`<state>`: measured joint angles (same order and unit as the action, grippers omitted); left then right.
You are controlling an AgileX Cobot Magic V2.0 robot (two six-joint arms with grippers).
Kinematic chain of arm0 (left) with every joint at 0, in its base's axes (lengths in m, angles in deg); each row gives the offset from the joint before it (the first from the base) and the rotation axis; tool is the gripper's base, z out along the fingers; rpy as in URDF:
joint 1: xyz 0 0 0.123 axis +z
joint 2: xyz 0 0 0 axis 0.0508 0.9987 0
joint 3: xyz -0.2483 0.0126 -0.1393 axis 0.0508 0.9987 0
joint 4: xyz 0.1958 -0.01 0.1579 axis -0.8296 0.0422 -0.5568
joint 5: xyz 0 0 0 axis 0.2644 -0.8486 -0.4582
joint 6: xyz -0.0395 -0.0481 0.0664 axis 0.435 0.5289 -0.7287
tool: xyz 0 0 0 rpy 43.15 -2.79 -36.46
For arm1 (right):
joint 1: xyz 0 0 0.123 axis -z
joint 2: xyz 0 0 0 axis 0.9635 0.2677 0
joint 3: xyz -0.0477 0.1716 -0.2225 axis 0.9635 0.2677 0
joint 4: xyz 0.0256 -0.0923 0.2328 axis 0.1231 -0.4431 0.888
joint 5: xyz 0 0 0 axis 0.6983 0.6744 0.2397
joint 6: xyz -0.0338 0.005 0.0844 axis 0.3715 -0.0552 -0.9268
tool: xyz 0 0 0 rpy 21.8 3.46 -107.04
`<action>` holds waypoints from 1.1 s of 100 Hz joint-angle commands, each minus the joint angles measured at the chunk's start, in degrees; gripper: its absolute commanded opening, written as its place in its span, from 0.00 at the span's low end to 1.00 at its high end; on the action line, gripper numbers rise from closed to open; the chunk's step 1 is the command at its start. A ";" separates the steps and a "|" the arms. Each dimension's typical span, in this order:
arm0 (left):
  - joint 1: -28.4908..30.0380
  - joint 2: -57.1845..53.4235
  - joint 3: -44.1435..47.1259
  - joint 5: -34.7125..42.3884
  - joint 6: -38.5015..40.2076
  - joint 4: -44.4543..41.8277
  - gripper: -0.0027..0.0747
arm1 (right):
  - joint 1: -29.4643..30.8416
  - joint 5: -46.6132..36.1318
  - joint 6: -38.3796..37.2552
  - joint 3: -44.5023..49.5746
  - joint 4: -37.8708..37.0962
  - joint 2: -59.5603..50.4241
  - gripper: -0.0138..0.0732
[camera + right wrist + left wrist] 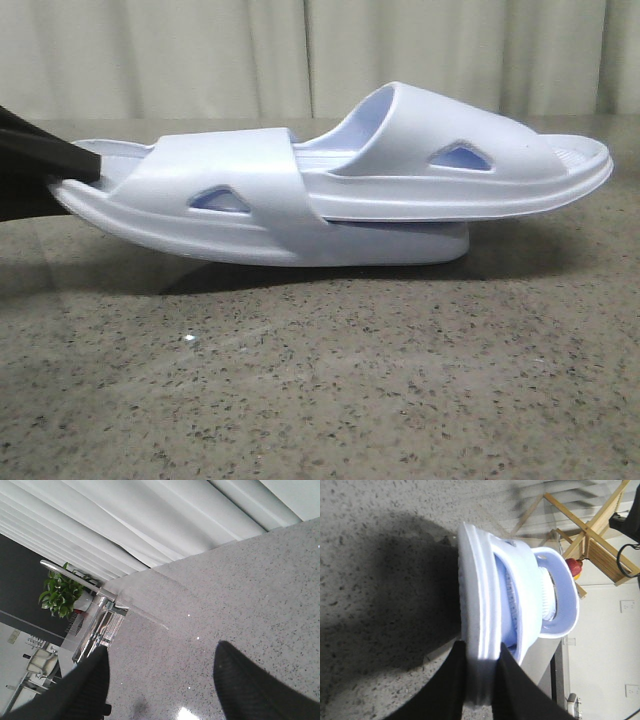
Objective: Insert blue slippers together front up
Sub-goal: 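Lower the nested slippers onto the table, front straps up, then open both grippers and withdraw them from the slippers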
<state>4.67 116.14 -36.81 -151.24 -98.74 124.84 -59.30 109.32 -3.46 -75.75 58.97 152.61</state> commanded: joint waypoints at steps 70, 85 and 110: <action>-0.30 -0.98 -1.54 0.99 0.66 1.13 0.66 | 0.30 6.85 0.36 -1.88 3.78 -2.74 0.61; -0.30 -0.98 -1.54 3.58 -0.61 1.77 0.67 | 0.30 6.85 0.36 -1.88 3.78 -2.74 0.61; -0.20 -0.98 -2.57 3.48 -4.29 6.73 0.67 | 0.30 6.85 0.36 -1.88 3.68 -2.74 0.61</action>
<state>4.67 116.14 -37.35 -145.11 -101.36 126.48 -59.30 109.32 -3.46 -75.75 58.97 152.61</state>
